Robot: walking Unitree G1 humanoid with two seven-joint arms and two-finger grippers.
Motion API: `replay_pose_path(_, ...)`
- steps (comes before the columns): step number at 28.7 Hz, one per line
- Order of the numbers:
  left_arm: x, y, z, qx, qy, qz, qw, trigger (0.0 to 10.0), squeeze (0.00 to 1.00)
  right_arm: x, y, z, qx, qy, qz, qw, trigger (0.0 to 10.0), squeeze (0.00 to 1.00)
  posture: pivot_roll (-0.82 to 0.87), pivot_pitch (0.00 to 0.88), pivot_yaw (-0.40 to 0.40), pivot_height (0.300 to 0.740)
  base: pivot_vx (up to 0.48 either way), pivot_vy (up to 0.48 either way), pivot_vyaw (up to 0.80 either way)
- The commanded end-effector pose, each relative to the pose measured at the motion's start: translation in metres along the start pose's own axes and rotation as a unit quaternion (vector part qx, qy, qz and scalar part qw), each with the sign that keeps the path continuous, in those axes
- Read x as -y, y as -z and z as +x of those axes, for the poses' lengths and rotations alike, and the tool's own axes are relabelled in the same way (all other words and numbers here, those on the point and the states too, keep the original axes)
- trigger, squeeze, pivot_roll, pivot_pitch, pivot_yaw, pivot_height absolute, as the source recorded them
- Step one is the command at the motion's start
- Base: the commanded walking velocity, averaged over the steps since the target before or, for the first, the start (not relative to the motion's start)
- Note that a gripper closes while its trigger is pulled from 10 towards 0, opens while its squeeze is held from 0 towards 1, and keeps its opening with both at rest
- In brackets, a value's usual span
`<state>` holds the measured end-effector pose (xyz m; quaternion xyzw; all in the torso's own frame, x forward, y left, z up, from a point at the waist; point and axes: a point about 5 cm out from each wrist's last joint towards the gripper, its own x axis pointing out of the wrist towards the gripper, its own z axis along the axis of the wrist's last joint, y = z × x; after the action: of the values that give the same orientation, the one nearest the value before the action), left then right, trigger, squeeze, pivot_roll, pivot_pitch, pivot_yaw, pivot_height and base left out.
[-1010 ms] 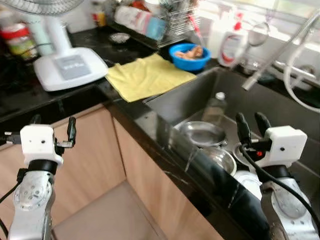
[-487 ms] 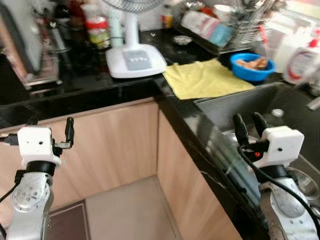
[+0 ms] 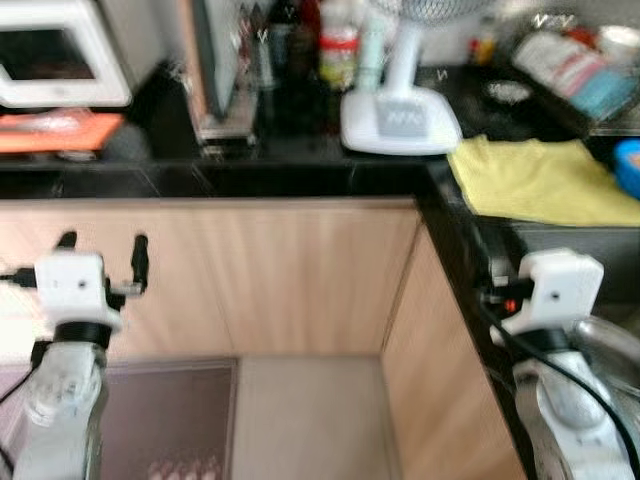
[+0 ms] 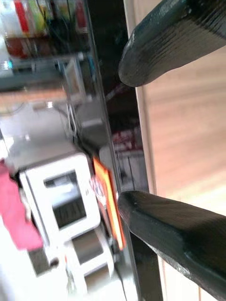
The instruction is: Kitchen organization
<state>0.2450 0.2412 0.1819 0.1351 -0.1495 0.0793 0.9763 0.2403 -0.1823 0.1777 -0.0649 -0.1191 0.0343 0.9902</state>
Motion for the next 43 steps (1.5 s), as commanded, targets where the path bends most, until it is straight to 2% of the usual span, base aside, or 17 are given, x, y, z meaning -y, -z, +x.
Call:
replay_pose_path(1,-0.001,-0.002,0.002,0.001,-0.002,0.003,1.0,10.0,0.0,0.0,-0.001,0.001,0.002,-0.002,0.002,1.0,10.0,0.0,0.06,0.055,0.002,0.74,0.0,0.0,0.8)
replay_pose_path(21,0.002,-0.002,0.0,-0.001,-0.009,-0.006,1.0,10.0,0.0,-0.001,-0.006,0.003,0.014,-0.012,0.006,1.0,10.0,0.0,0.05,0.064,-0.008,0.74,0.0,0.0,0.8)
replay_pose_path(23,0.002,-0.002,0.0,-0.002,-0.01,-0.007,1.0,10.0,0.0,0.0,-0.006,0.003,0.015,-0.012,0.009,1.0,10.0,0.0,0.05,0.062,-0.009,0.74,0.0,0.0,0.0)
replay_pose_path(26,0.005,0.009,-0.005,-0.026,-0.011,-0.02,0.999,10.0,0.0,0.0,0.0,0.004,-0.004,-0.016,0.014,1.0,10.0,0.0,0.06,0.062,-0.01,0.74,0.0,0.0,0.0)
replay_pose_path(27,0.007,0.019,-0.008,-0.046,-0.012,-0.028,0.999,10.0,0.0,-0.001,0.009,0.004,-0.029,-0.022,0.014,0.999,10.0,0.0,0.05,0.06,-0.012,0.74,0.0,0.0,0.0)
replay_pose_path(28,0.007,0.019,-0.008,-0.046,-0.012,-0.028,0.999,10.0,0.0,-0.001,0.009,0.004,-0.029,-0.022,0.014,0.999,10.0,0.0,0.05,0.06,-0.012,0.74,0.0,0.0,0.0)
replay_pose_path(29,0.011,0.037,-0.014,-0.084,-0.007,-0.038,0.996,10.0,0.0,0.0,0.031,0.003,-0.079,-0.022,0.002,0.997,10.0,0.0,0.05,0.057,-0.015,0.74,0.0,0.0,0.0)
replay_pose_path(32,0.014,0.071,-0.027,-0.144,-0.01,-0.037,0.989,10.0,0.0,0.004,0.066,-0.003,-0.143,-0.012,-0.003,0.99,10.0,0.0,0.05,0.053,-0.018,0.74,0.0,0.0,0.0)
replay_pose_path(33,0.015,0.088,-0.034,-0.176,-0.017,-0.043,0.983,10.0,0.0,0.003,0.082,-0.007,-0.168,-0.014,0.014,0.986,10.0,0.0,0.05,0.053,-0.023,0.74,0.0,0.0,0.0)
replay_pose_path(35,0.016,0.093,-0.036,-0.185,-0.017,-0.044,0.982,10.0,0.0,0.002,0.087,-0.008,-0.176,-0.016,0.018,0.984,10.0,0.0,0.05,0.053,-0.023,0.74,0.0,0.0,0.0)
replay_pose_path(36,0.022,0.105,-0.04,-0.204,-0.001,-0.03,0.979,10.0,0.0,-0.003,0.103,-0.012,-0.209,-0.038,0.019,0.977,10.0,0.0,0.05,0.051,-0.031,0.74,0.0,0.0,0.0)
replay_pose_path(38,0.029,0.117,-0.044,-0.227,0.014,-0.021,0.974,10.0,0.0,-0.009,0.121,-0.017,-0.247,-0.055,0.021,0.967,10.0,0.0,0.05,0.05,-0.03,0.74,0.0,0.0,0.0)
replay_pose_path(43,0.041,0.142,-0.052,-0.27,0.038,-0.014,0.962,10.0,0.0,-0.014,0.157,-0.03,-0.316,-0.067,0.016,0.946,10.0,0.0,0.05,0.048,-0.038,0.74,0.0,0.0,0.0)
